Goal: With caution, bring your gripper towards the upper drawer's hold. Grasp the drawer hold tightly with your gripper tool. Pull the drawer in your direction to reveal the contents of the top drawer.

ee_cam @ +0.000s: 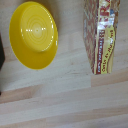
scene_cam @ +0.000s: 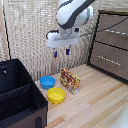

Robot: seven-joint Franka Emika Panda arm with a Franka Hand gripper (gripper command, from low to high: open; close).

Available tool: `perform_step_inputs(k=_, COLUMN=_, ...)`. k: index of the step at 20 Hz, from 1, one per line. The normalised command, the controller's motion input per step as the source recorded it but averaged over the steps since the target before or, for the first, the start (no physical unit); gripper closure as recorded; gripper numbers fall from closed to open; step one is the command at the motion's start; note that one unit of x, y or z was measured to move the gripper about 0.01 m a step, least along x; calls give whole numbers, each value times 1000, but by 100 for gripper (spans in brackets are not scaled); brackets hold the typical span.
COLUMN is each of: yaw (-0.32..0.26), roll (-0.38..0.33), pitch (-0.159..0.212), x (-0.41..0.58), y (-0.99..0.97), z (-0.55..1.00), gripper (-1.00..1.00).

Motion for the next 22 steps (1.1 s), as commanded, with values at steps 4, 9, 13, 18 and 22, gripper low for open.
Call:
perform_step_inputs(k=4, yaw=110, roll=-260, pitch=3, x=-145, y=-6, z=54, gripper=-100)
perform_step_inputs(k=9, yaw=133, roll=-348, pitch=0, x=-173, y=-82, z=118, gripper=-100)
perform_step_inputs(k=13, yaw=133, roll=-347, pitch=0, x=-167, y=-81, z=121, gripper=-100)
perform_step_inputs(k=18, yaw=138, roll=-344, pitch=0, x=-151, y=-86, z=118, gripper=-100)
perform_step_inputs(k=22, yaw=138, roll=-346, pitch=0, x=-125, y=-87, z=106, gripper=-100)
